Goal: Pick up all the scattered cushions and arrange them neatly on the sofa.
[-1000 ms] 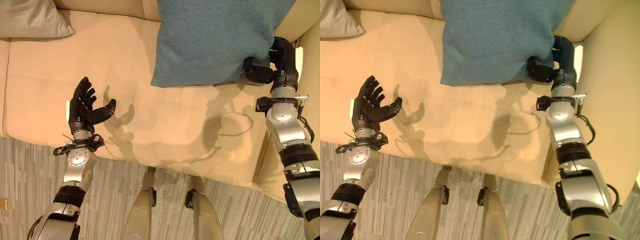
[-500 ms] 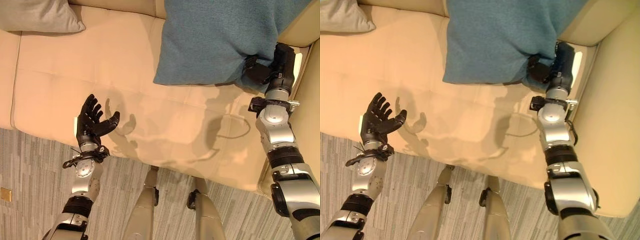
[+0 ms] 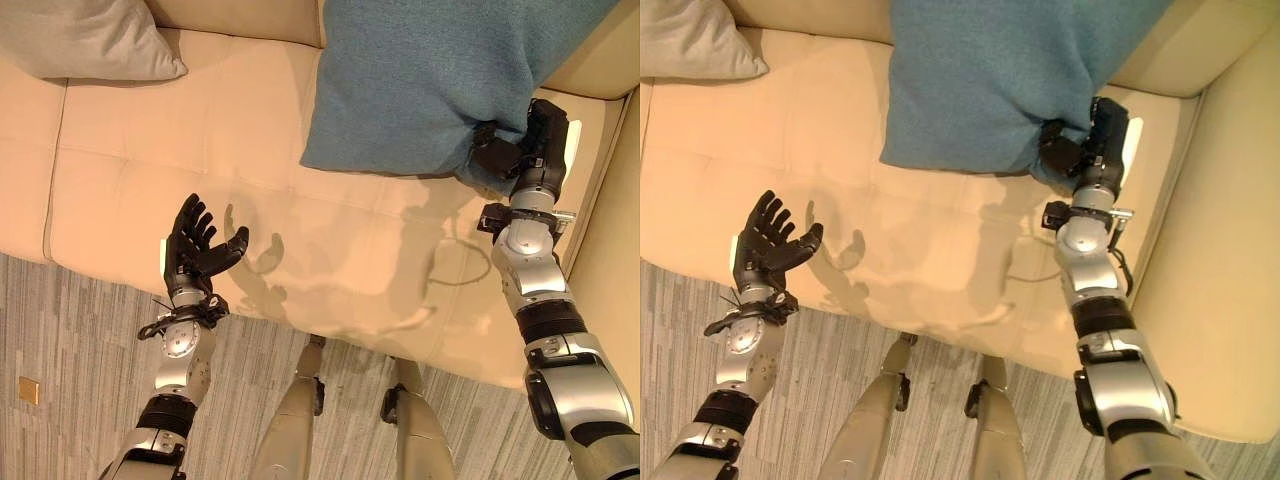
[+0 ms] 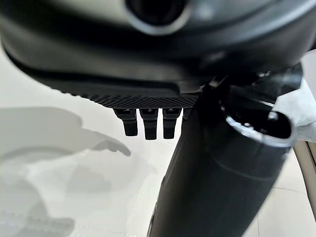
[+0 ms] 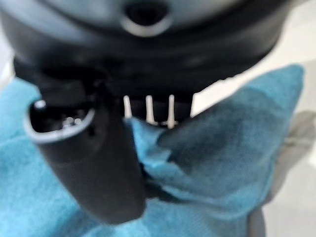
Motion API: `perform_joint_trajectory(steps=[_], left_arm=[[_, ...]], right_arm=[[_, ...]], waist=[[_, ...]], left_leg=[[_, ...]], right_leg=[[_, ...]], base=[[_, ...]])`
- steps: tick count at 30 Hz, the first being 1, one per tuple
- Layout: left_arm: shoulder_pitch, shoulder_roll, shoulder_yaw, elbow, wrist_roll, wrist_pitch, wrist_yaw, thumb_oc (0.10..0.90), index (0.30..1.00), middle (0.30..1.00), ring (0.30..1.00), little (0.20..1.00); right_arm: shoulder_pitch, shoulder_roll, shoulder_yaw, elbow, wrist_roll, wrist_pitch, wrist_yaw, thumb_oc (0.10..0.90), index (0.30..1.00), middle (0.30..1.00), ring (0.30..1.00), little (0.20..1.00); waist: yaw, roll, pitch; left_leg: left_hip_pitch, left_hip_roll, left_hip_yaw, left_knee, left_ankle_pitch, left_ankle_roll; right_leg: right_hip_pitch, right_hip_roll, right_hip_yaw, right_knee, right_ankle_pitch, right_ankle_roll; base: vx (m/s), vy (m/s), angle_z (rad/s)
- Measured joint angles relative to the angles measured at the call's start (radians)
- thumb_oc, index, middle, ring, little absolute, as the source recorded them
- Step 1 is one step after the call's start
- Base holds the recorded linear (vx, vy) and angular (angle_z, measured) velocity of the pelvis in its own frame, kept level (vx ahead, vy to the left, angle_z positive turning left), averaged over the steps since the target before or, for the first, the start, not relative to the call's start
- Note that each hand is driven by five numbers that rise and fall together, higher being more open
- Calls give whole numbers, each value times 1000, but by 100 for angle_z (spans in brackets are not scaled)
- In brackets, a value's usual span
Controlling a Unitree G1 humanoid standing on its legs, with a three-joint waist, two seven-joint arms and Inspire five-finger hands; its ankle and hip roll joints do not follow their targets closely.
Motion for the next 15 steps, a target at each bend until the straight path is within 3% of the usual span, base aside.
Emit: perform_joint_trajectory(steps=[9, 15], left_arm=[[14, -4, 1, 0, 12, 1, -1, 800, 900, 900, 900, 900], [155, -13, 4, -49, 10, 5, -28, 800, 900, 900, 900, 900]], right_arm=[[66, -19, -9, -2, -45, 12, 0, 800, 900, 900, 900, 900], [204, -49, -48, -91, -68, 37, 51, 800, 900, 900, 900, 900]], waist=[[0, 0, 0], [-13, 0, 0]], left_leg=[[29, -1, -10, 0, 0, -1], [113, -7, -26, 0, -16, -19]], right_leg=[[38, -1, -17, -4, -4, 4], [137, -7, -26, -15, -17, 17]], base=[[8, -8, 3], [16, -20, 8]])
